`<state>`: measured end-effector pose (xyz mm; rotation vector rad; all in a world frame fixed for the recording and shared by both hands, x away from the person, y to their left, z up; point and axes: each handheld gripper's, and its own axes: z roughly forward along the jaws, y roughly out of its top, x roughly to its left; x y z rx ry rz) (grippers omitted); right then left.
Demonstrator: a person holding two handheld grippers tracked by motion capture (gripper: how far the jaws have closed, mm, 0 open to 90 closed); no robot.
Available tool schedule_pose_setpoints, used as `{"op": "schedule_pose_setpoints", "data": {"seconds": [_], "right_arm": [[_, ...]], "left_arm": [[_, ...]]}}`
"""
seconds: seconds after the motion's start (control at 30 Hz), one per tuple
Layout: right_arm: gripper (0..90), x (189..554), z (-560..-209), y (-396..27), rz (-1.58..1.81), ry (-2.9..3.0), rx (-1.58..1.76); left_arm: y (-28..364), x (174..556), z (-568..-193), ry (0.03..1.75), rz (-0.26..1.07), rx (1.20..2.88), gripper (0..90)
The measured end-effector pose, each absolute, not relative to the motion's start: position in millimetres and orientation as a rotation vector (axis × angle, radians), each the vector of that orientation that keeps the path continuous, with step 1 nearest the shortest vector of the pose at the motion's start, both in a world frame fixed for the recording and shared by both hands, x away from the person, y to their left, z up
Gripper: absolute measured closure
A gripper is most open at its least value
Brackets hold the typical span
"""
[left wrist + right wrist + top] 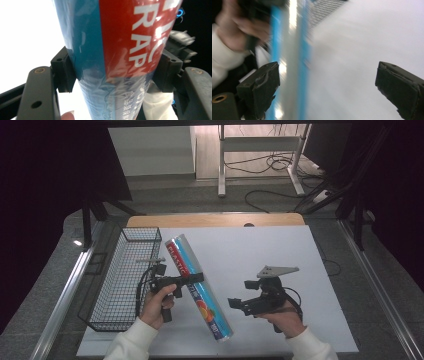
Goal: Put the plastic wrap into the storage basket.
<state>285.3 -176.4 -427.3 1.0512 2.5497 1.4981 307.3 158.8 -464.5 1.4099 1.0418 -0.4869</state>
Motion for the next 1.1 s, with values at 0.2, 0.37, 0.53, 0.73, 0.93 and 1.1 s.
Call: {"op": "schedule_pose_setpoints", "data": {"seconds": [0.2, 0.37, 0.53, 0.73, 0.93, 1.1], "right_arm": [[7.2, 286, -446, -210, 1.382, 2.522, 1.09], [8.2, 292, -462, -222, 1.319, 2.53, 1.133], [8.2, 296, -468, -221, 1.279, 2.538, 1.128], [8.5, 296, -472, -220, 1.252, 2.527, 1.135], [8.4, 296, -476, -218, 1.203, 2.518, 1.14], [8.7, 295, -475, -219, 1.214, 2.509, 1.14]], "left_arm": [[180, 301, -448, 1.033, -0.457, 1.391, 31.8], [198, 295, -431, 1.044, -0.4, 1.397, 31.8], [215, 290, -420, 1.069, -0.369, 1.406, 31.8], [233, 285, -410, 1.071, -0.339, 1.415, 31.9], [251, 284, -403, 1.084, -0.31, 1.422, 31.9], [265, 284, -395, 1.104, -0.293, 1.418, 31.9]]}}
